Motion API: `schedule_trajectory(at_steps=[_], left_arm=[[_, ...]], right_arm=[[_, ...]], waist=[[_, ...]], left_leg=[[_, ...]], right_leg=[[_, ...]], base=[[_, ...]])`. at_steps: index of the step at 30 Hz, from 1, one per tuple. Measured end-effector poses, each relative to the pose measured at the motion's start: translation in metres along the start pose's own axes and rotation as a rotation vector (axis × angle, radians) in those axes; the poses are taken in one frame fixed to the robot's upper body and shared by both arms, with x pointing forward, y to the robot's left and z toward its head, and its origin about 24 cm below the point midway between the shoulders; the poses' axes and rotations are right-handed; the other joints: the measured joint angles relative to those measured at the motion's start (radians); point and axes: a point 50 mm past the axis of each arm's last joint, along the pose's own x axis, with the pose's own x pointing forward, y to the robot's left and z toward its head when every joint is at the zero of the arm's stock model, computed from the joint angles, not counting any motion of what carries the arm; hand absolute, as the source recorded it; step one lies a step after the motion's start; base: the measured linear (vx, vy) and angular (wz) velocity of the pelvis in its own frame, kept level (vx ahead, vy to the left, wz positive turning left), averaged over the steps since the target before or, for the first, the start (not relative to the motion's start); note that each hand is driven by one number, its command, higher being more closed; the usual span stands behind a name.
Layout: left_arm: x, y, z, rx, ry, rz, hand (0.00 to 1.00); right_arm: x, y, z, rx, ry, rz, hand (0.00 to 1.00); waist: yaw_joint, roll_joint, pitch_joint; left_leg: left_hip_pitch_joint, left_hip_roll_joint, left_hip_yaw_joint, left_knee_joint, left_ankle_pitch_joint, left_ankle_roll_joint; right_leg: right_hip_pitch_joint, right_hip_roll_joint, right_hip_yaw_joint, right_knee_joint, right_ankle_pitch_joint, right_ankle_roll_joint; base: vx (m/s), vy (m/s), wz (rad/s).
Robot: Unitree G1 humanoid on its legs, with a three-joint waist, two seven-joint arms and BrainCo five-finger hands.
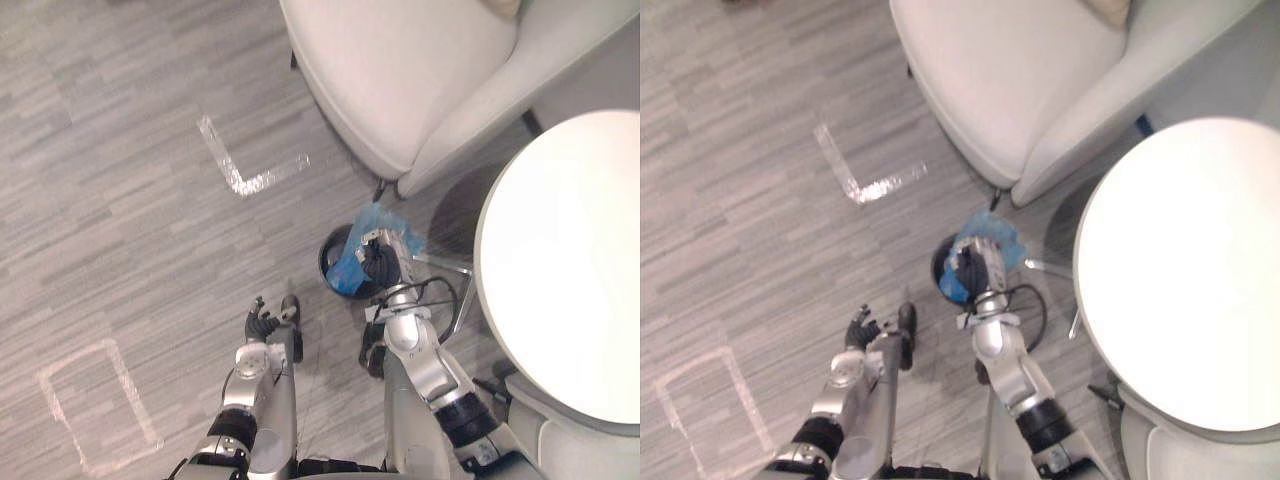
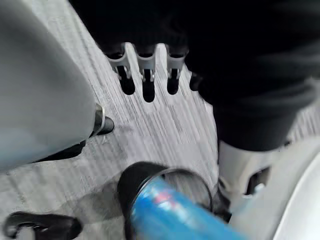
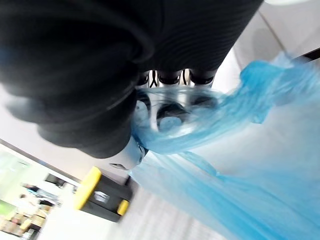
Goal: Gather rubbish on tea table into small bin, then transfer packed bag to large trash can.
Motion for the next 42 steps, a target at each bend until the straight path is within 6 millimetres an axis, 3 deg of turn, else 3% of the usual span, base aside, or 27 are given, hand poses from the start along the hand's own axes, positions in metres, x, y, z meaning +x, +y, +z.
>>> schedule_trajectory(at_steps=[7,17,24,28,33,37,42], left_arm=[[-0.016,0.018,-0.051,0.126,0.170,0.004,0.00],[-0.032,0.033,-0.078,0.164,0.244,0.007,0.00],[-0.034,0.020,-0.033,0.159,-0.004,-0.078,0.00],[-0.039,0.012,0.013,0.186,-0.233,-0.149,0.00],[-0.047,0.005,0.060,0.345,-0.479,-0.259,0.00],[-0.051,-0.006,0.079,0.452,-0.589,-0.335,0.00],[-0.054,-0.017,0.082,0.545,-0.638,-0.389,0.00]], right_arm=[[-0.010,0.001,-0.002,0.058,0.006,0.056,1.00],[-0.021,0.002,-0.004,0.139,0.017,0.114,1.00],[-0.023,-0.008,-0.011,0.199,0.011,0.179,1.00],[-0.021,-0.021,0.001,0.244,-0.078,0.216,1.00],[-0.016,-0.025,0.008,0.297,-0.136,0.306,1.00],[-0.012,-0.024,0.021,0.346,-0.198,0.367,1.00],[-0.013,-0.024,0.030,0.375,-0.239,0.413,1.00]], waist=[[-0.042,-0.024,-0.100],[-0.047,-0.027,-0.204],[-0.045,-0.024,-0.233],[-0.045,-0.014,-0.261],[-0.054,-0.008,-0.294],[-0.062,-0.006,-0.309],[-0.073,-0.003,-0.326]], left_leg=[[0.184,-0.010,0.029,-0.148,0.025,0.000],[0.335,-0.036,0.073,-0.301,0.061,0.003],[0.408,-0.052,0.073,-0.437,0.116,-0.003],[0.435,-0.059,0.073,-0.498,0.144,0.000],[0.465,-0.065,0.073,-0.527,0.156,0.010],[0.467,-0.068,0.073,-0.527,0.156,0.011],[0.481,-0.065,0.073,-0.528,0.156,0.010]], right_leg=[[0.192,0.017,0.011,-0.197,0.065,0.009],[0.323,0.016,0.043,-0.352,0.120,0.024],[0.341,0.013,0.052,-0.387,0.136,0.028],[0.340,0.011,0.063,-0.400,0.144,0.032],[0.374,0.011,0.063,-0.429,0.150,0.035],[0.377,0.012,0.065,-0.431,0.152,0.032],[0.389,0.015,0.070,-0.431,0.153,0.030]], base=[[0.16,0.001,-0.09],[0.07,0.021,-0.11],[-0.02,0.005,-0.02],[0.01,0.010,-0.08],[0.06,0.009,-0.01],[0.02,0.003,0.00],[-0.01,0.000,-0.01]])
